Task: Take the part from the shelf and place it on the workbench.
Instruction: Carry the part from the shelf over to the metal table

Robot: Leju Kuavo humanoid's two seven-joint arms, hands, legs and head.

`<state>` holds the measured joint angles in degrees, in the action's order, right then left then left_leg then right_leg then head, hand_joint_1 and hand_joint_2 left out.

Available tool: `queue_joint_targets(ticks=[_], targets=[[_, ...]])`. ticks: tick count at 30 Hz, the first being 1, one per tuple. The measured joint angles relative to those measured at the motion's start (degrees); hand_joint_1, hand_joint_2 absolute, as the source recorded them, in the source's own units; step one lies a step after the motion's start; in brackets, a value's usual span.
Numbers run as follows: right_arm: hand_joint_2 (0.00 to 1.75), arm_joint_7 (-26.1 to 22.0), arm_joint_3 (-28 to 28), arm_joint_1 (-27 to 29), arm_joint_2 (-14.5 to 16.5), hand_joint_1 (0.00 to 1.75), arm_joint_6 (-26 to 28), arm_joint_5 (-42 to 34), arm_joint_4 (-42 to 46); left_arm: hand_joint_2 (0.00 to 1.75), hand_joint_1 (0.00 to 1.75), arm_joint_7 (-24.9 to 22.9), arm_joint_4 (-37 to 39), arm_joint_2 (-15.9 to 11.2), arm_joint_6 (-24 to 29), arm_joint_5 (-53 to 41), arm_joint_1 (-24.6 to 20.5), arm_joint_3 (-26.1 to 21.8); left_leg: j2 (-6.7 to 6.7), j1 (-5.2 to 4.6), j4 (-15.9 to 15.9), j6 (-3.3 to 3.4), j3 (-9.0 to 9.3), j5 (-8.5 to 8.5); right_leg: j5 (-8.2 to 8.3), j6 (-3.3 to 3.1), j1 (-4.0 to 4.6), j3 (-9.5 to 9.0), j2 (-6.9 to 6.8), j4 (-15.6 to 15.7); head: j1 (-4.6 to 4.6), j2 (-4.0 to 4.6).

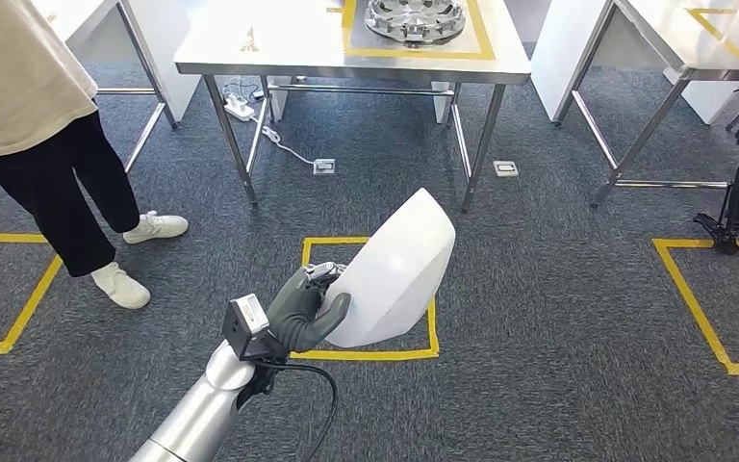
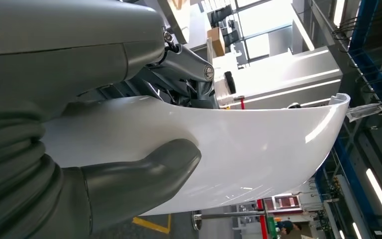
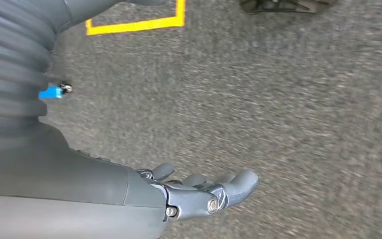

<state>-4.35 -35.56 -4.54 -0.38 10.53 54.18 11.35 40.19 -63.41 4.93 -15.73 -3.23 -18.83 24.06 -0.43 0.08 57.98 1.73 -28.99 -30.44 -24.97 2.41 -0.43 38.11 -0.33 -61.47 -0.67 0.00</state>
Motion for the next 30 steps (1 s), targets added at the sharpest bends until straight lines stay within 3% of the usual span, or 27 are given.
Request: queue_joint_targets(ticks=[2, 4, 6, 8, 10, 12, 13, 14, 16, 17, 18, 19, 21, 22, 23, 24, 25, 27, 28, 29, 30], targets=[[1.75, -0.09, 0.00, 0.06, 0.01, 0.00, 0.07, 0.22, 0.00, 1.75, 1.75, 0.00, -0.50, -0.03, 0.36, 0.00, 0.20, 0.00, -0.24, -0.12, -0.43, -0.66, 0.77, -0.77, 0.88, -0.93, 0.41, -1.25, -0.49, 3.57, -0.07, 0.00], [1.75, -0.09, 0.00, 0.30, 0.01, 0.00, 0.13, 0.46, 0.01, 1.75, 1.75, -0.01, -1.23, -0.11, 0.65, 0.00, 0.54, 0.01, -0.34, -0.25, -0.31, -1.42, 1.41, -0.78, 0.24, -1.77, 0.34, -1.98, -0.20, 3.95, 0.01, 0.00], [1.75, -0.10, 0.00, 0.47, 0.01, 0.00, 0.21, 0.68, 0.01, 1.75, 1.75, -0.01, -1.94, -0.26, 0.91, -0.01, 0.74, 0.04, -0.15, -0.22, 2.82, -2.04, 0.46, -0.38, -0.49, -2.53, 0.04, -3.50, 0.13, 4.30, 0.30, 0.00], [1.75, -0.15, 0.00, 0.46, 0.01, 0.00, 0.26, 0.83, 0.01, 1.75, 1.75, 0.00, -2.36, -0.48, 1.19, -0.02, 1.00, 0.07, 0.12, -0.11, 9.43, -2.48, -3.70, -1.42, -1.64, -3.04, -0.03, -5.12, 0.39, 4.39, 0.66, 0.00], [1.75, -0.19, 0.00, 0.52, 0.01, 0.00, 0.25, 0.91, 0.01, 1.75, 1.75, 0.00, -2.63, -0.78, 1.36, -0.02, 1.67, 0.08, 0.16, -0.07, 15.43, -2.72, -8.90, -4.60, -2.96, -3.19, -0.03, -6.67, 0.72, 4.39, 0.98, 0.00], [1.75, -0.22, 0.00, 0.63, 0.01, 0.00, 0.25, 0.94, 0.01, 1.75, 1.75, 0.00, -2.97, -1.07, 1.41, -0.02, 2.40, 0.09, 0.17, -0.08, 15.90, -2.67, -11.79, -6.74, -4.51, -3.18, -0.02, -8.62, 1.12, 4.39, 1.24, 0.00], [1.75, -0.27, 0.00, 0.65, 0.01, 0.00, 0.24, 0.96, 0.01, 1.75, 1.75, 0.00, -3.14, -1.19, 1.44, -0.02, 2.64, 0.10, 0.19, -0.09, 13.69, -2.50, -12.13, -5.95, -5.39, -3.12, -0.01, -9.78, 1.28, 4.39, 1.33, 0.00], [1.75, -0.33, 0.00, 0.66, 0.01, 0.00, 0.23, 0.96, 0.01, 1.75, 1.75, 0.00, -3.29, -1.31, 1.46, -0.02, 2.81, 0.10, 0.22, -0.12, 10.31, -2.25, -12.00, -3.17, -6.31, -3.00, 0.00, -10.85, 1.39, 4.41, 1.44, 0.00], [1.75, -0.48, -0.01, 0.65, 0.01, 0.00, 0.23, 0.96, -0.01, 1.75, 1.75, 0.00, -3.44, -1.60, 1.48, -0.03, 3.11, 0.13, 0.38, -0.39, 3.68, -1.68, -11.50, 4.54, -8.24, -2.53, 0.16, -12.77, 1.59, 4.28, 1.57, 0.00], [1.75, -0.55, -0.01, 0.65, 0.01, 0.00, 0.23, 0.94, -0.02, 1.75, 1.75, 0.00, -3.54, -1.72, 1.48, -0.06, 3.27, 0.14, 0.48, -0.55, 1.93, -1.42, -11.17, 7.41, -9.17, -2.22, 0.21, -13.52, 1.67, 4.38, 1.58, 0.00], [1.75, -0.62, -0.02, 0.62, 0.01, 0.00, 0.24, 0.91, -0.02, 1.75, 1.75, 0.00, -3.72, -1.79, 1.48, -0.08, 3.34, 0.15, 0.57, -0.64, 1.25, -1.15, -10.80, 8.59, -9.58, -1.83, 0.30, -14.21, 1.76, 4.11, 1.56, 0.00], [1.75, -0.69, -0.03, 0.58, -0.02, 0.00, 0.26, 0.88, 0.01, 1.75, 1.75, 0.00, -3.97, -1.75, 1.48, -0.09, 3.23, 0.15, 0.67, -0.60, 1.33, -0.80, -10.09, 8.55, -9.40, -1.46, 0.32, -14.33, 1.83, 3.27, 1.52, 0.00], [1.75, -0.78, -0.04, 0.35, -0.06, 0.00, 0.32, 0.80, 0.05, 1.75, 1.75, 0.00, -4.40, -1.53, 1.48, -0.08, 2.71, 0.13, 0.73, -0.38, 1.03, -0.07, -8.72, 7.90, -6.81, -0.89, 0.25, -11.87, 1.52, -2.18, 1.37, 0.00], [1.75, -0.79, -0.06, 0.24, -0.06, 0.00, 0.36, 0.76, 0.07, 1.75, 1.75, 0.00, -4.49, -1.42, 1.48, -0.06, 2.46, 0.12, 0.74, -0.30, 0.85, 0.24, -7.94, 7.37, -5.83, -0.69, 0.18, -9.29, 1.31, -6.03, 1.25, 0.00], [1.75, -0.78, -0.09, 0.21, -0.07, 0.00, 0.37, 0.72, 0.08, 1.75, 1.75, 0.00, -4.51, -1.36, 1.48, -0.04, 2.37, 0.10, 0.72, -0.25, 0.66, 0.46, -7.21, 6.73, -5.93, -0.53, 0.12, -6.44, 1.08, -9.63, 1.09, 0.00], [1.75, -0.74, -0.12, 0.29, -0.08, 0.00, 0.39, 0.69, 0.08, 1.75, 1.75, 0.00, -4.51, -1.36, 1.53, -0.03, 2.34, 0.09, 0.73, -0.24, 0.54, 0.62, -6.43, 6.02, -7.59, -0.38, 0.09, -3.80, 0.97, -12.17, 0.97, 0.00], [1.75, -0.71, -0.15, 0.41, -0.10, 0.00, 0.40, 0.69, 0.08, 1.75, 1.75, 0.00, -4.50, -1.34, 1.63, -0.06, 2.35, 0.09, 0.77, -0.23, 0.48, 0.68, -5.59, 5.27, -10.30, -0.23, 0.03, -1.60, 0.93, -13.48, 0.83, 0.00], [1.75, -0.64, -0.17, 0.56, -0.13, 0.00, 0.37, 0.71, 0.08, 1.75, 1.75, 0.00, -4.50, -1.33, 1.93, -0.16, 2.35, 0.09, 0.86, -0.21, 0.44, 0.64, -3.68, 3.64, -14.88, 0.03, -0.06, 1.08, 0.83, -12.52, 0.60, 0.00], [1.75, -0.63, -0.17, 0.57, -0.12, 0.00, 0.34, 0.72, 0.08, 1.75, 1.75, 0.00, -4.53, -1.33, 2.09, -0.26, 2.35, 0.09, 0.87, -0.21, 0.44, 0.53, -2.59, 2.76, -14.78, 0.12, -0.09, 1.51, 0.75, -10.31, 0.50, 0.00], [1.75, -0.62, -0.18, 0.58, -0.13, 0.00, 0.32, 0.73, 0.08, 1.75, 1.75, 0.00, -4.56, -1.32, 2.20, -0.36, 2.35, 0.09, 0.83, -0.20, 0.43, 0.38, -1.55, 1.85, -12.44, 0.15, -0.11, 1.42, 0.63, -7.06, 0.43, 0.00], [1.75, -0.57, -0.20, 0.61, -0.13, 0.00, 0.29, 0.76, 0.07, 1.75, 1.75, 0.00, -4.59, -1.33, 2.30, -0.48, 2.34, 0.09, 0.79, -0.24, 0.50, 0.18, -0.56, 0.94, -8.15, 0.04, -0.09, 1.09, 0.42, -3.44, 0.35, 0.00]])
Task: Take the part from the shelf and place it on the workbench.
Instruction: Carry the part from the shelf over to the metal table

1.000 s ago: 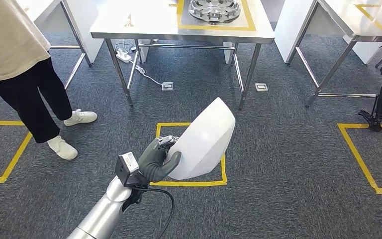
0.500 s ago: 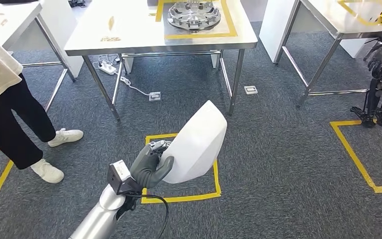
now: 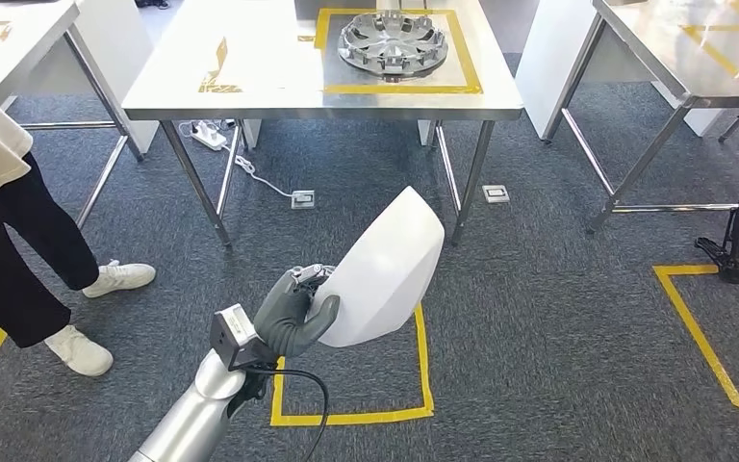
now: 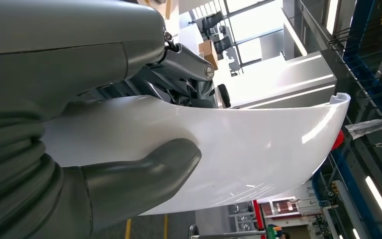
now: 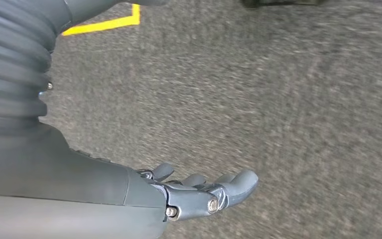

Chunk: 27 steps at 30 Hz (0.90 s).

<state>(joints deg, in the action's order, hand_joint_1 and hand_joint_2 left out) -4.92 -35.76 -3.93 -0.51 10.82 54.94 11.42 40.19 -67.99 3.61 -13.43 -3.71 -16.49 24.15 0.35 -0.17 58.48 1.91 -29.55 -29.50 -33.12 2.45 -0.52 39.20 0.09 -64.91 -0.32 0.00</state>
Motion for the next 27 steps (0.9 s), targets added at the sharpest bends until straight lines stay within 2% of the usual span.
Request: queue_joint_targets(ticks=[1, 2, 3, 4, 6, 7, 8, 9, 10, 11, 12, 13, 14, 16, 17, 18, 20, 21, 22, 23, 25, 26, 27], targets=[[1.75, 0.08, -0.02, 0.00, 0.00, 0.00, -0.07, 0.04, -0.01, 1.75, 1.75, -0.01, -0.08, 0.00, 0.09, -0.15, -0.01, -0.01, 0.00, -0.09, -0.02, -0.26, 0.79, -0.83, 4.39, -0.32, 0.09, -0.47, -0.24, 3.08, -0.11, 0.00], [1.75, 0.14, -0.03, -0.02, 0.01, 0.00, -0.16, 0.13, -0.02, 1.75, 1.75, -0.01, -0.24, -0.01, 0.16, -0.34, -0.02, -0.02, 0.00, -0.20, -0.16, -0.57, 1.35, -1.54, 7.83, -0.74, 0.20, -0.90, -0.43, 5.08, -0.19, 0.00], [1.75, 0.22, -0.04, -0.06, 0.02, 0.00, -0.29, 0.23, -0.03, 1.75, 1.75, -0.01, -0.47, -0.02, 0.22, -0.51, -0.04, -0.04, 0.03, -0.31, -0.06, -0.93, 1.90, -1.89, 9.76, -1.25, 0.24, -1.21, -0.54, 6.02, -0.19, 0.00], [1.75, 0.28, -0.04, -0.17, 0.04, 0.00, -0.43, 0.33, -0.03, 1.75, 1.75, -0.01, -0.78, -0.03, 0.28, -0.68, -0.10, -0.05, 0.07, -0.37, 0.23, -1.32, 2.07, -1.84, 10.01, -1.80, 0.26, -1.63, -0.54, 6.20, -0.15, 0.00], [1.75, 0.53, -0.04, -0.33, 0.10, 0.00, -0.63, 0.54, -0.03, 1.75, 1.75, 0.00, -1.35, -0.08, 0.36, -0.90, -0.23, -0.08, 0.01, -0.32, 3.51, -2.05, 0.83, -0.64, 9.56, -2.70, 0.07, -2.63, -0.53, 6.48, 0.07, 0.00], [1.75, 0.72, -0.04, -0.40, 0.13, 0.00, -0.68, 0.67, -0.03, 1.75, 1.75, 0.00, -1.56, -0.13, 0.38, -1.03, -0.28, -0.10, -0.01, -0.27, 6.50, -2.31, -0.98, -0.18, 9.13, -3.07, 0.03, -3.23, -0.60, 6.55, 0.21, 0.00], [1.75, 0.89, -0.04, -0.43, 0.14, 0.00, -0.70, 0.80, -0.03, 1.75, 1.75, 0.00, -1.68, -0.19, 0.38, -1.20, -0.26, -0.15, -0.04, -0.19, 9.93, -2.52, -3.21, -0.47, 8.65, -3.32, -0.01, -3.81, -0.71, 6.63, 0.34, 0.00], [1.75, 0.99, -0.04, -0.43, 0.15, 0.00, -0.70, 0.94, -0.03, 1.75, 1.75, 0.00, -1.75, -0.27, 0.38, -1.39, -0.20, -0.21, -0.04, -0.15, 13.21, -2.66, -5.60, -1.76, 8.07, -3.47, -0.01, -4.38, -0.83, 6.65, 0.47, 0.00], [1.75, 1.05, -0.04, -0.43, 0.18, 0.00, -0.68, 1.01, -0.03, 1.75, 1.75, 0.00, -1.78, -0.35, 0.38, -1.62, -0.10, -0.31, -0.04, -0.11, 15.64, -2.74, -7.79, -3.90, 7.46, -3.51, -0.01, -5.01, -0.97, 6.65, 0.56, 0.00], [1.75, 1.05, -0.04, -0.42, 0.24, 0.00, -0.63, 1.03, -0.03, 1.75, 1.75, 0.00, -1.78, -0.41, 0.37, -1.78, 0.01, -0.44, -0.05, -0.08, 16.79, -2.78, -9.43, -5.98, 6.82, -3.50, 0.00, -5.73, -1.10, 6.66, 0.63, 0.00], [1.75, 1.04, -0.04, -0.42, 0.32, 0.00, -0.58, 1.03, -0.03, 1.75, 1.75, 0.00, -1.78, -0.46, 0.36, -1.90, 0.09, -0.56, -0.07, -0.06, 16.58, -2.75, -10.40, -7.19, 6.15, -3.44, -0.01, -6.54, -1.25, 6.66, 0.69, 0.00], [1.75, 1.03, -0.04, -0.43, 0.44, 0.00, -0.50, 1.01, -0.03, 1.75, 1.75, 0.00, -1.81, -0.49, 0.33, -1.99, 0.12, -0.70, -0.15, -0.05, 14.87, -2.70, -10.59, -6.90, 5.48, -3.35, -0.01, -7.41, -1.43, 6.66, 0.77, 0.00], [1.75, 1.02, -0.04, -0.43, 0.57, 0.00, -0.44, 1.00, -0.03, 1.75, 1.75, 0.00, -1.86, -0.50, 0.31, -2.07, 0.12, -0.84, -0.44, -0.05, 11.78, -2.61, -10.07, -4.95, 4.81, -3.23, -0.02, -8.28, -1.65, 6.66, 0.85, 0.00], [1.75, 1.01, -0.04, -0.44, 0.79, 0.00, -0.32, 0.99, -0.03, 1.75, 1.75, -0.01, -1.99, -0.51, 0.26, -2.31, 0.02, -1.05, -2.32, -0.06, 4.64, -2.23, -8.46, 1.01, 3.41, -2.79, 0.18, -9.82, -2.10, 6.57, 1.10, 0.00], [1.75, 1.05, -0.04, -0.44, 0.84, 0.00, -0.26, 0.99, -0.03, 1.75, 1.75, -0.01, -2.08, -0.50, 0.25, -2.43, -0.04, -1.10, -3.17, -0.08, 2.37, -1.93, -7.84, 2.91, 2.65, -2.48, 0.33, -10.39, -2.37, 6.62, 1.16, 0.00], [1.75, 1.10, -0.04, -0.43, 0.86, 0.00, -0.19, 1.01, -0.03, 1.75, 1.75, -0.01, -2.24, -0.48, 0.23, -2.51, -0.09, -1.12, -3.54, -0.03, 1.17, -1.54, -7.53, 3.84, 2.24, -2.08, 0.50, -10.99, -2.66, 6.46, 1.20, 0.00], [1.75, 1.25, -0.04, -0.49, 0.87, 0.00, -0.04, 1.04, -0.02, 1.75, 1.75, -0.01, -2.61, -0.40, 0.20, -2.60, -0.26, -1.14, -2.50, 0.13, 0.93, -0.70, -6.74, 3.84, 1.89, -1.30, 0.58, -11.87, -3.05, 5.97, 1.08, 0.00], [1.75, 1.33, -0.04, -0.59, 0.89, 0.00, 0.01, 1.05, -0.01, 1.75, 1.75, -0.01, -2.81, -0.38, 0.20, -2.66, -0.37, -1.15, -1.91, 0.24, 0.80, -0.24, -6.13, 3.97, 2.02, -0.95, 0.48, -11.91, -2.73, 4.93, 0.96, 0.00], [1.75, 1.45, -0.04, -0.74, 0.91, 0.00, 0.03, 1.06, -0.01, 1.75, 1.75, -0.01, -2.98, -0.33, 0.20, -2.73, -0.52, -1.15, -1.51, 0.29, 0.81, 0.15, -5.52, 3.92, 1.79, -0.66, 0.33, -11.08, -2.13, 3.15, 0.75, 0.00], [1.75, 1.59, -0.04, -0.88, 0.94, 0.00, 0.03, 1.06, -0.01, 1.75, 1.75, -0.01, -3.15, -0.26, 0.20, -2.81, -0.60, -1.15, -1.17, 0.32, 0.83, 0.46, -4.95, 3.72, 1.15, -0.42, 0.19, -9.41, -1.47, 0.32, 0.53, 0.00], [1.75, 1.81, -0.06, -0.94, 0.98, 0.00, 0.04, 1.02, -0.01, 1.75, 1.75, -0.02, -3.42, -0.18, 0.19, -2.93, -0.71, -1.16, -0.49, 0.23, 0.83, 0.82, -4.36, 3.00, -1.60, -0.05, 0.07, -4.35, -0.63, -6.42, 0.15, 0.00], [1.75, 1.84, -0.11, -0.86, 0.99, 0.00, 0.06, 0.98, -0.01, 1.75, 1.75, -0.02, -3.47, -0.16, 0.19, -2.97, -0.70, -1.16, -0.11, 0.17, 0.83, 0.88, -4.01, 2.59, -3.15, 0.03, 0.08, -2.02, -0.57, -8.72, 0.07, 0.00], [1.75, 1.83, -0.16, -0.76, 1.01, 0.00, 0.08, 0.92, -0.01, 1.75, 1.75, -0.02, -3.49, -0.16, 0.20, -3.00, -0.68, -1.16, 0.24, 0.10, 0.83, 0.89, -3.55, 2.13, -4.00, -0.01, 0.10, -0.43, -0.55, -9.43, -0.04, 0.00]])
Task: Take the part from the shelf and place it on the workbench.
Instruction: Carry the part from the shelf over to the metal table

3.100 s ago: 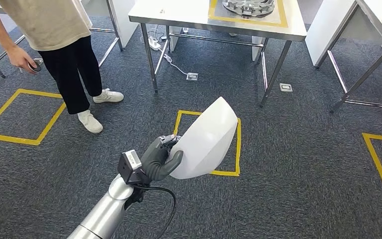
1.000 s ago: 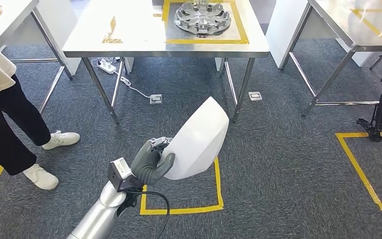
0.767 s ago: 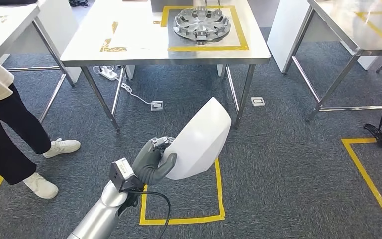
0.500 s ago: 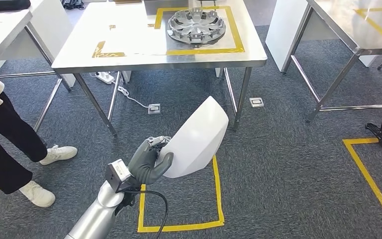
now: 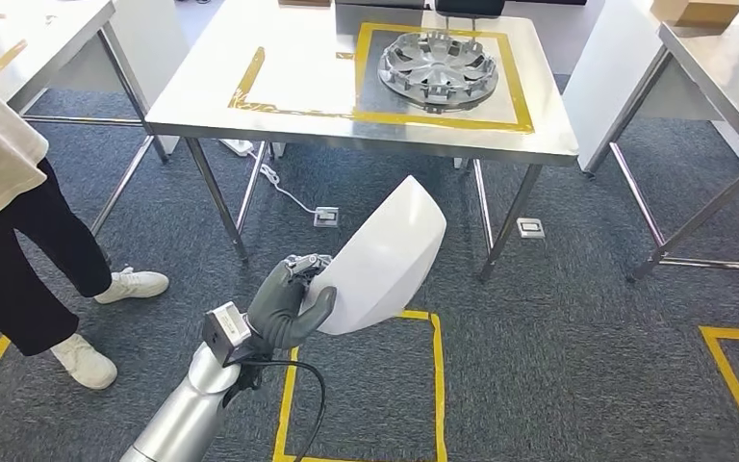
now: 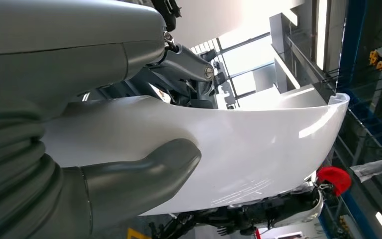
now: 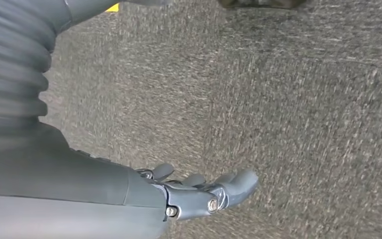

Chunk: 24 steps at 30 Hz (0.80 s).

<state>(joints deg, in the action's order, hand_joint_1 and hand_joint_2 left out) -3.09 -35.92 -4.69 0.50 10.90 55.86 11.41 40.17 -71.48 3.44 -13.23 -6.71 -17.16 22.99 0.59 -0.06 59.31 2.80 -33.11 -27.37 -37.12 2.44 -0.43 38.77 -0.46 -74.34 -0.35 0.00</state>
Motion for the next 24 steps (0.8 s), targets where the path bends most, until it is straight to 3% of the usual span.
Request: queue_joint_targets(ticks=[1, 2, 4, 6, 8, 10, 12, 14, 15, 16, 17, 19, 21, 22, 24], targets=[[1.75, -0.02, -0.05, 0.07, 0.02, 0.00, 0.02, -0.06, 0.00, 1.75, 1.75, 0.00, -0.03, 0.00, 0.01, -0.01, 0.00, 0.00, 0.28, -0.09, 0.00, -0.04, 0.60, -0.50, 0.38, -0.18, 0.05, 0.70, 0.01, 1.10, -0.09, 0.00], [1.75, -0.06, -0.09, 0.10, 0.05, 0.00, 0.03, -0.10, 0.00, 1.75, 1.75, 0.00, -0.08, 0.01, 0.01, -0.02, -0.02, 0.00, 0.47, -0.20, -0.01, -0.10, 1.30, -1.04, 2.14, -0.53, 0.17, 0.58, 0.01, 3.82, -0.17, 0.00], [1.75, -0.07, -0.13, 0.12, 0.09, 0.00, 0.04, -0.20, 0.00, 1.75, 1.75, 0.00, -0.22, 0.01, 0.01, -0.02, -0.09, 0.00, 0.64, -0.38, -0.03, -0.32, 2.53, -2.16, 8.40, -1.65, 0.71, -0.84, 0.16, 11.06, -0.24, 0.00], [1.75, -0.03, -0.19, 0.21, 0.11, 0.00, 0.07, -0.37, 0.00, 1.75, 1.75, -0.17, -0.38, 0.04, 0.01, -0.04, -0.14, 0.00, 0.84, -0.48, -0.24, -0.82, 3.40, -3.04, 12.10, -2.39, 1.20, -1.95, 0.55, 15.16, -0.29, 0.00], [1.75, -0.01, -0.22, 0.21, 0.15, 0.00, 0.08, -0.48, 0.00, 1.75, 1.75, -0.37, -0.69, 0.07, 0.01, -0.08, -0.28, -0.02, 0.99, -0.56, 0.17, -1.52, 4.03, -2.83, 12.27, -2.70, 1.15, -2.92, 0.83, 16.08, -0.30, 0.00], [1.75, -0.02, -0.23, 0.10, 0.23, 0.00, 0.05, -0.50, 0.00, 1.75, 1.75, -0.47, -1.02, 0.07, 0.01, -0.11, -0.63, -0.05, 0.70, -0.63, 3.06, -2.16, 3.22, -2.24, 12.12, -3.18, 0.78, -4.48, 0.79, 16.84, -0.13, 0.00], [1.75, 0.01, -0.23, 0.03, 0.29, 0.00, 0.03, -0.50, 0.00, 1.75, 1.75, -0.55, -1.19, 0.06, 0.01, -0.14, -0.96, -0.15, 0.31, -0.46, 8.79, -2.81, -0.14, -3.49, 11.30, -3.47, 0.49, -5.90, 0.72, 17.18, 0.21, 0.00], [1.75, 0.10, -0.24, 0.15, 0.30, 0.00, -0.01, -0.49, 0.00, 1.75, 1.75, -0.61, -1.26, 0.00, 0.01, -0.14, -0.98, -0.27, 0.14, -0.12, 14.30, -3.39, -4.63, -6.69, 10.24, -3.51, 0.32, -6.97, 0.73, 17.21, 0.55, 0.00], [1.75, 0.13, -0.25, 0.27, 0.32, 0.00, -0.02, -0.48, 0.00, 1.75, 1.75, -0.69, -1.32, -0.03, 0.01, -0.14, -0.91, -0.31, 0.08, 0.02, 15.36, -3.59, -6.23, -7.82, 9.67, -3.45, 0.25, -7.58, 0.74, 17.20, 0.64, 0.00], [1.75, 0.15, -0.27, 0.42, 0.33, 0.00, -0.04, -0.48, 0.00, 1.75, 1.75, -0.80, -1.42, -0.06, 0.00, -0.13, -0.85, -0.32, 0.01, 0.12, 14.80, -3.73, -7.05, -7.90, 9.06, -3.34, 0.16, -8.29, 0.75, 17.19, 0.74, 0.00], [1.75, 0.14, -0.31, 0.55, 0.37, 0.00, -0.04, -0.49, 0.00, 1.75, 1.75, -0.91, -1.57, -0.07, 0.00, -0.10, -0.83, -0.33, -0.07, 0.20, 12.54, -3.83, -6.99, -6.58, 8.44, -3.20, 0.07, -9.09, 0.76, 17.18, 0.81, 0.00], [1.75, 0.11, -0.48, 0.72, 0.45, 0.00, -0.04, -0.50, -0.01, 1.75, 1.75, -1.02, -1.86, -0.15, -0.04, -0.02, -0.81, -0.38, -0.39, 0.30, 5.14, -3.85, -5.77, -0.54, 7.05, -2.77, -0.01, -10.61, 0.76, 17.08, 0.99, 0.00], [1.75, 0.10, -0.70, 0.79, 0.50, 0.00, -0.05, -0.51, -0.02, 1.75, 1.75, -1.12, -2.03, -0.27, -0.17, 0.11, -0.72, -0.46, -0.76, 0.22, 0.32, -3.04, -4.87, 3.60, 5.74, -2.06, 0.10, -11.47, 0.77, 17.17, 1.14, 0.00], [1.75, 0.11, -0.81, 0.85, 0.50, 0.00, -0.06, -0.52, -0.02, 1.75, 1.75, -1.15, -2.21, -0.32, -0.25, 0.17, -0.66, -0.53, -0.80, 0.16, -0.52, -2.47, -4.72, 4.23, 5.41, -1.63, 0.20, -11.79, 0.76, 17.09, 1.14, 0.00], [1.75, 0.15, -0.97, 0.95, 0.51, 0.00, -0.10, -0.53, -0.01, 1.75, 1.75, -1.19, -2.79, -0.30, -0.34, 0.28, -0.64, -0.66, -0.56, 0.21, -0.63, -1.45, -3.78, 3.72, 5.57, -0.92, 0.17, -12.03, 0.69, 16.21, 0.96, 0.00]])
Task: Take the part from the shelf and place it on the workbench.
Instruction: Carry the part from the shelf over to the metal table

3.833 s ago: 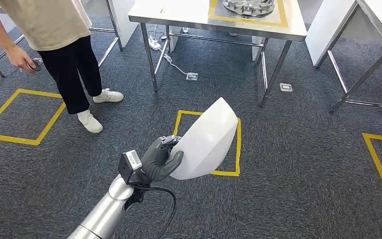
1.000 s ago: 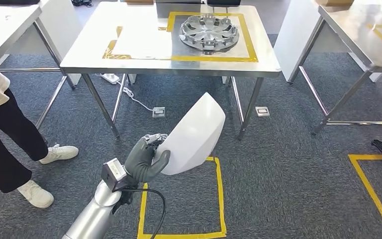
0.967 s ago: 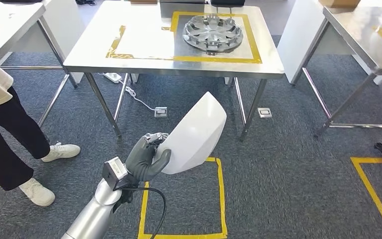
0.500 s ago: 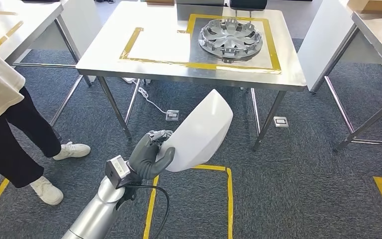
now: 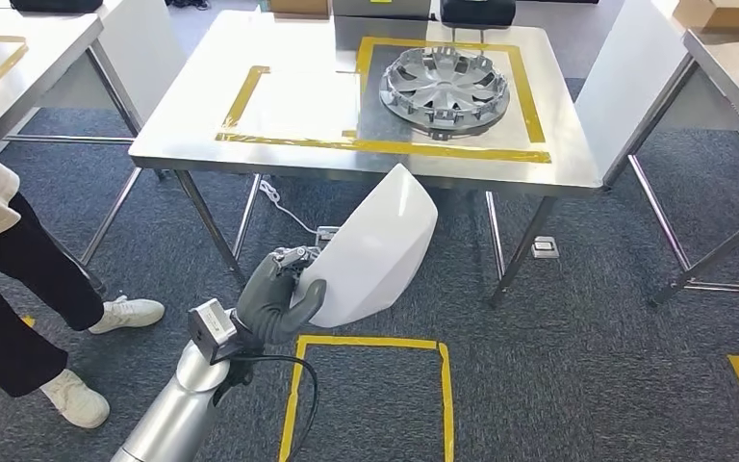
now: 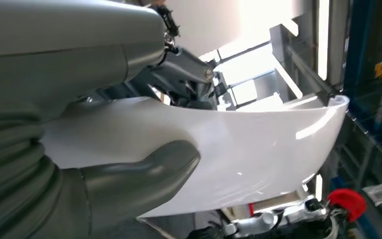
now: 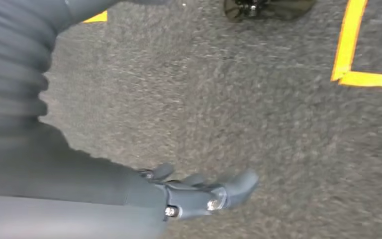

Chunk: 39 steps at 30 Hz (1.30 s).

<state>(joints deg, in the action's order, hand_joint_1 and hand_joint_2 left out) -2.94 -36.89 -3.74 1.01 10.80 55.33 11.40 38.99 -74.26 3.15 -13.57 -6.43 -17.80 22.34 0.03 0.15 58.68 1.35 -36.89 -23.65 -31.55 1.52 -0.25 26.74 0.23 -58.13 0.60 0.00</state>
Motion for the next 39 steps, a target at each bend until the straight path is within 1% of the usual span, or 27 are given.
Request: queue_joint_targets(ticks=[1, 3, 4, 5, 7, 8, 9, 11, 12, 13, 16, 18, 19, 21, 22, 23, 24, 27, 28, 29, 31, 33, 34, 36, 37, 38, 39], targets=[[1.75, 0.01, -0.05, -0.01, 0.03, 0.00, -0.02, 0.01, 0.01, 1.75, 1.75, 0.02, -0.26, 0.03, 0.00, 0.05, -0.05, -0.06, 0.11, 0.10, -0.21, 0.39, 0.59, -0.24, 0.70, 0.26, -0.04, 0.77, 0.00, -1.98, -0.12, 0.00], [1.75, 0.12, -0.11, -0.07, 0.11, 0.00, -0.16, 0.03, 0.01, 1.75, 1.75, 0.01, -0.62, 0.11, 0.00, 0.10, -0.07, -0.11, 0.20, 0.21, -0.52, 0.93, 1.88, -1.02, 1.16, 0.62, -0.20, 4.92, -0.02, -8.48, -0.44, 0.00], [1.75, 0.18, -0.13, 0.02, 0.14, 0.00, -0.26, 0.03, 0.01, 1.75, 1.75, 0.01, -0.72, 0.12, -0.01, 0.12, -0.02, -0.13, 0.23, 0.21, -0.60, 1.08, 2.49, -1.58, 0.14, 0.80, -0.21, 7.74, -0.02, -12.04, -0.60, 0.00], [1.75, 0.24, -0.15, 0.21, 0.15, 0.00, -0.38, 0.03, 0.01, 1.75, 1.75, 0.01, -0.80, 0.13, -0.02, 0.13, 0.08, -0.14, 0.30, 0.21, -0.63, 1.15, 3.13, -2.20, -1.79, 0.92, -0.22, 10.31, -0.02, -14.65, -0.73, 0.00], [1.75, 0.25, -0.17, 0.66, 0.19, 0.00, -0.54, 0.04, 0.00, 1.75, 1.75, 0.01, -0.94, 0.13, -0.04, 0.18, 0.30, -0.14, 0.51, 0.19, -0.65, 1.14, 4.71, -3.58, -5.19, 1.11, -0.22, 13.50, -0.02, -15.70, -0.89, 0.00], [1.75, 0.22, -0.17, 0.80, 0.21, 0.00, -0.60, 0.07, -0.01, 1.75, 1.75, 0.01, -1.00, 0.13, -0.06, 0.20, 0.35, -0.14, 0.58, 0.17, -0.65, 1.06, 5.66, -4.31, -4.97, 1.08, -0.20, 13.91, -0.02, -13.90, -0.98, 0.00], [1.75, 0.20, -0.17, 0.88, 0.23, 0.00, -0.62, 0.12, -0.01, 1.75, 1.75, 0.01, -1.06, 0.13, -0.08, 0.21, 0.37, -0.14, 0.61, 0.15, -0.65, 0.94, 6.66, -5.10, -2.85, 0.93, -0.15, 13.64, -0.03, -10.70, -1.05, 0.00], [1.75, 0.16, -0.17, 0.97, 0.23, 0.00, -0.67, 0.21, -0.01, 1.75, 1.75, 0.03, -1.14, 0.10, -0.09, 0.27, 0.38, -0.15, 0.68, 0.05, -0.68, 0.57, 8.24, -6.59, 4.16, 0.29, 0.16, 12.41, -0.13, -3.43, -1.23, 0.00], [1.75, 0.17, -0.18, 1.02, 0.23, 0.00, -0.68, 0.23, -0.01, 1.75, 1.75, 0.05, -1.22, 0.08, -0.10, 0.33, 0.41, -0.17, 0.74, -0.04, -0.83, 0.30, 8.81, -7.33, 6.82, -0.06, 0.35, 11.83, -0.17, -1.07, -1.31, 0.00], [1.75, 0.17, -0.18, 1.06, 0.23, 0.00, -0.69, 0.26, -0.01, 1.75, 1.75, 0.09, -1.32, 0.04, -0.11, 0.38, 0.46, -0.20, 0.82, -0.14, -0.69, -0.03, 9.39, -7.70, 8.24, -0.41, 0.44, 11.41, -0.17, 0.18, -1.37, 0.00], [1.75, 0.19, -0.17, 0.95, 0.28, 0.00, -0.82, 0.43, -0.01, 1.75, 1.75, 0.23, -1.79, -0.06, -0.13, 0.61, 0.51, -0.38, 0.79, -0.29, 1.78, -1.08, 9.85, -7.33, 8.15, -1.65, 0.25, 9.53, 0.03, 0.85, -1.24, 0.00], [1.75, 0.24, -0.20, 0.78, 0.31, 0.00, -1.14, 0.38, -0.01, 1.75, 1.75, 0.32, -2.01, -0.13, -0.13, 0.72, 0.55, -0.56, 0.61, -0.19, 7.13, -1.59, 6.85, -7.66, 7.39, -2.33, 0.14, 8.16, 0.24, 0.95, -0.96, 0.00], [1.75, 0.23, -0.23, 0.74, 0.31, 0.00, -1.33, 0.31, -0.01, 1.75, 1.75, 0.36, -2.07, -0.19, -0.13, 0.75, 0.66, -0.63, 0.55, -0.11, 10.53, -1.79, 4.55, -8.81, 6.84, -2.53, 0.15, 7.59, 0.41, 0.95, -0.82, 0.00], [1.75, 0.21, -0.28, 0.76, 0.34, 0.00, -1.63, 0.27, -0.01, 1.75, 1.75, 0.38, -2.19, -0.32, -0.13, 0.77, 1.11, -0.69, 0.48, -0.01, 15.21, -2.07, 0.12, -12.60, 5.66, -2.65, 0.16, 6.41, 0.86, 0.92, -0.65, 0.00], [1.75, 0.19, -0.28, 0.80, 0.39, 0.00, -1.72, 0.34, -0.02, 1.75, 1.75, 0.38, -2.30, -0.40, -0.13, 0.77, 1.37, -0.70, 0.45, 0.00, 15.52, -2.13, -1.19, -13.99, 5.01, -2.67, 0.15, 5.65, 1.10, 0.91, -0.58, 0.00], [1.75, 0.18, -0.28, 0.83, 0.46, 0.00, -1.76, 0.44, -0.02, 1.75, 1.75, 0.38, -2.45, -0.46, -0.13, 0.77, 1.58, -0.71, 0.44, 0.00, 14.31, -2.11, -1.78, -14.26, 4.31, -2.65, 0.16, 4.79, 1.34, 0.89, -0.48, 0.00], [1.75, 0.17, -0.28, 0.84, 0.54, 0.00, -1.75, 0.53, -0.02, 1.75, 1.75, 0.38, -2.64, -0.52, -0.13, 0.77, 1.70, -0.72, 0.42, -0.02, 11.71, -1.96, -1.76, -12.94, 3.57, -2.61, 0.18, 3.84, 1.56, 0.88, -0.37, 0.00], [1.75, 0.18, -0.28, 0.82, 0.79, 0.00, -1.70, 0.70, -0.10, 1.75, 1.75, 0.36, -3.08, -0.78, -0.11, 0.73, 1.92, -0.76, 0.51, -0.36, 1.97, -1.02, -1.00, -2.52, 1.19, -2.09, 0.39, 1.75, 2.05, 0.65, -0.12, 0.00], [1.75, 0.18, -0.28, 0.82, 0.85, 0.00, -1.67, 0.73, -0.14, 1.75, 1.75, 0.33, -3.23, -0.89, -0.10, 0.68, 2.05, -0.78, 0.58, -0.47, 0.36, -0.72, -0.86, -0.19, 0.62, -1.78, 0.45, 1.28, 2.14, 0.53, -0.12, 0.00], [1.75, 0.19, -0.28, 0.79, 0.89, 0.00, -1.62, 0.74, -0.16, 1.75, 1.75, 0.31, -3.45, -0.96, -0.07, 0.63, 2.15, -0.81, 0.63, -0.55, -0.23, -0.42, -0.66, 0.45, 0.42, -1.42, 0.54, 0.93, 2.22, 0.22, -0.15, 0.00], [1.75, 0.18, -0.29, 0.75, 0.90, 0.00, -1.50, 0.73, -0.15, 1.75, 1.75, 0.36, -4.07, -0.98, -0.01, 0.58, 2.23, -0.86, 0.65, -0.34, -0.48, 0.28, 0.44, 0.02, 1.01, -0.84, 0.56, 1.34, 1.99, -1.68, -0.26, 0.00], [1.75, 0.16, -0.31, 0.59, 1.00, 0.00, -1.42, 0.73, -0.14, 1.75, 1.75, 0.51, -4.58, -0.96, 0.08, 0.52, 2.27, -0.89, 0.57, -0.12, -0.76, 0.91, 1.77, -0.75, 1.50, -0.27, 0.44, 4.68, 1.20, -7.22, -0.50, 0.00], [1.75, 0.16, -0.31, 0.58, 1.07, 0.00, -1.38, 0.73, -0.14, 1.75, 1.75, 0.58, -4.76, -0.98, 0.13, 0.48, 2.37, -0.91, 0.53, -0.11, -0.84, 1.08, 2.36, -1.31, 0.78, 0.02, 0.30, 7.17, 0.75, -10.71, -0.64, 0.00], [1.75, 0.18, -0.32, 0.74, 1.09, 0.00, -1.33, 0.75, -0.14, 1.75, 1.75, 0.68, -5.10, -1.03, 0.27, 0.40, 2.71, -0.96, 0.50, -0.07, -0.86, 1.15, 3.61, -2.57, -2.87, 0.60, -0.04, 11.92, 0.40, -15.80, -0.84, 0.00], [1.75, 0.19, -0.32, 0.83, 1.09, 0.00, -1.34, 0.81, -0.14, 1.75, 1.75, 0.72, -5.30, -1.08, 0.36, 0.37, 2.92, -0.99, 0.51, -0.04, -0.85, 1.08, 4.39, -3.25, -4.46, 0.82, -0.18, 13.43, 0.33, -16.43, -0.91, 0.00], [1.75, 0.21, -0.33, 0.89, 1.09, 0.00, -1.39, 0.90, -0.14, 1.75, 1.75, 0.77, -5.56, -1.13, 0.50, 0.32, 3.14, -1.03, 0.51, 0.01, -0.85, 0.95, 5.28, -3.99, -4.91, 0.99, -0.31, 14.17, 0.24, -15.50, -0.97, 0.00], [1.75, 0.26, -0.33, 0.91, 1.09, 0.00, -1.44, 0.99, -0.14, 1.75, 1.75, 0.81, -5.89, -1.17, 0.69, 0.25, 3.35, -1.06, 0.49, 0.06, -0.85, 0.78, 6.28, -4.77, -3.77, 1.09, -0.43, 14.13, 0.13, -13.02, -1.02, 0.00]])
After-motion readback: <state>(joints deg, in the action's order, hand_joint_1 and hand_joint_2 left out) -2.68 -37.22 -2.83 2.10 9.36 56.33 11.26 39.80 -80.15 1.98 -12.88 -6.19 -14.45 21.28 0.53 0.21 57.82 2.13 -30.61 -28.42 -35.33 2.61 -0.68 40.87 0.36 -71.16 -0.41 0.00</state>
